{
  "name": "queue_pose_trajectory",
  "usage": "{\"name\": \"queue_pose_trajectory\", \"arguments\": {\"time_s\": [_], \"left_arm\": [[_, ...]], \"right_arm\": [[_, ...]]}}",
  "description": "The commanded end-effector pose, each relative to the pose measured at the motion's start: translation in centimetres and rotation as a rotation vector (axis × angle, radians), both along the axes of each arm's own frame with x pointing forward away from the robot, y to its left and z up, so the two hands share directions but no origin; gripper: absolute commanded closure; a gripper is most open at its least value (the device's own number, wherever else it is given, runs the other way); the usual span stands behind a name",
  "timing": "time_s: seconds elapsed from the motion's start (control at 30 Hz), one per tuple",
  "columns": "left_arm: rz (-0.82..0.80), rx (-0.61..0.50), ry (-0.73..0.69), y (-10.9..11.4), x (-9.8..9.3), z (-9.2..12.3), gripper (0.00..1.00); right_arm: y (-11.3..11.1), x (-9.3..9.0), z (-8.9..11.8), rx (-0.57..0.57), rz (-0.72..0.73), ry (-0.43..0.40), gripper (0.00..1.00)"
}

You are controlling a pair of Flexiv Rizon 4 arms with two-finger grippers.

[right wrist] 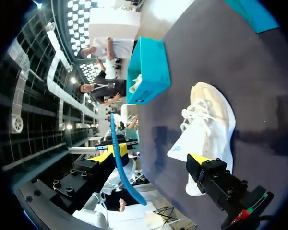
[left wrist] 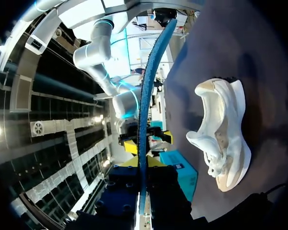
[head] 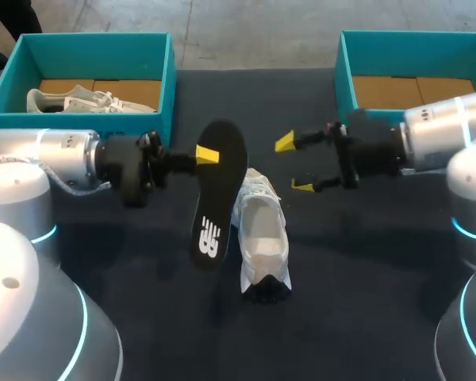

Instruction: Take the shoe out of the shoebox, open the shoe tongue, remove and reinsert the insole, then place the shoe into the shoebox

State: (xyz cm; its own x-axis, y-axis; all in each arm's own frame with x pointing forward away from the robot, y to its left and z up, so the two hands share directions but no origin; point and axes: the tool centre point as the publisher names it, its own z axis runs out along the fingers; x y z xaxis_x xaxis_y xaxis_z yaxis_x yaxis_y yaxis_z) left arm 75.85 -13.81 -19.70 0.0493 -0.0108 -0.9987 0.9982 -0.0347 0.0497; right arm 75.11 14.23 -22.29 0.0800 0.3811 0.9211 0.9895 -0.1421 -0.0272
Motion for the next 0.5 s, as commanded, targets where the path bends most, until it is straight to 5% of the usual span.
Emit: {"name": "queue_pose_trajectory", "arguments": {"time_s": [0.03,0.5], "left_arm": [[0.014,0.007,0.022,1.0,-2.0,0.4,1.00],[-0.008,0.034,0.137,1.4,-6.5,-0.2,1.00]], "right_arm": [[-4.0,-1.4,1.4,-0.072,0.006,0.017,0.00],[-8.0,-3.5,2.7,-0.208,0.041,-0.019,0.00]]}}
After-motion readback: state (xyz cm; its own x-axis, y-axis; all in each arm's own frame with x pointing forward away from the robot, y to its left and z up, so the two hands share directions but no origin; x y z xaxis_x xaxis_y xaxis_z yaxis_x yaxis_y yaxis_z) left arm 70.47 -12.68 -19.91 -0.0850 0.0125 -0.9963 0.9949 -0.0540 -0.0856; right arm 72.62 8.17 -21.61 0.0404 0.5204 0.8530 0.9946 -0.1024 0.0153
